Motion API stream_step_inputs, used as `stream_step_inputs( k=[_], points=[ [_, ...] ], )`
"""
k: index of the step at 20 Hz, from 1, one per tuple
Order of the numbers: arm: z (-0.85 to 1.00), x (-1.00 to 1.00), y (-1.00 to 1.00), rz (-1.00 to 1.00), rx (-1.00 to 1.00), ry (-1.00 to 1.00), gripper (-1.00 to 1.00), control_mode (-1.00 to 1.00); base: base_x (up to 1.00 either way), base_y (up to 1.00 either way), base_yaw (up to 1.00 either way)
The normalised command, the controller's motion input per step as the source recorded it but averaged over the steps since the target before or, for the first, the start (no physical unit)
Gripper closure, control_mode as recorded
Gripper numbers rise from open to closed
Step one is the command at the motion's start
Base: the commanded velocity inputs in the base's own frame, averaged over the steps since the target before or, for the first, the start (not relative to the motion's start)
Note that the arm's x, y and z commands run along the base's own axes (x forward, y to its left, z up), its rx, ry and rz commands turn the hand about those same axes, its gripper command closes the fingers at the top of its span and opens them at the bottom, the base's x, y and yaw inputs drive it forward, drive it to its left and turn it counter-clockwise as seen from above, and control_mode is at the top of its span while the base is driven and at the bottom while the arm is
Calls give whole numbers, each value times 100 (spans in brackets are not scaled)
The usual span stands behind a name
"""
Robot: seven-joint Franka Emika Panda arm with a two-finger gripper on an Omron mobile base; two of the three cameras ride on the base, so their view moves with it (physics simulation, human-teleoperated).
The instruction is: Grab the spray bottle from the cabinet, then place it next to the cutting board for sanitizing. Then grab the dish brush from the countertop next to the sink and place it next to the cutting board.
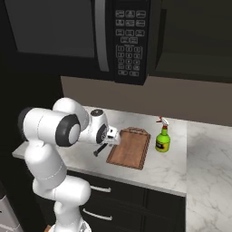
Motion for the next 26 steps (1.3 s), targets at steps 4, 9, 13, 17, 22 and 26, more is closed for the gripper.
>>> stream_step_inputs(
  k=[4,9,13,17,22,26],
  points=[
    [20,-6,-4,0,4,-11,-100,-100,0,0,0],
    [51,-25,0,0,0,-15,-100,-100,0,0,0],
    [65,-36,0,0,0,-19,-100,-100,0,0,0],
    [67,-38,0,0,0,-20,-100,-100,0,0,0],
    [63,-43,0,0,0,-23,-100,-100,0,0,0],
    [54,-38,0,0,0,-24,-100,-100,0,0,0]
  ],
)
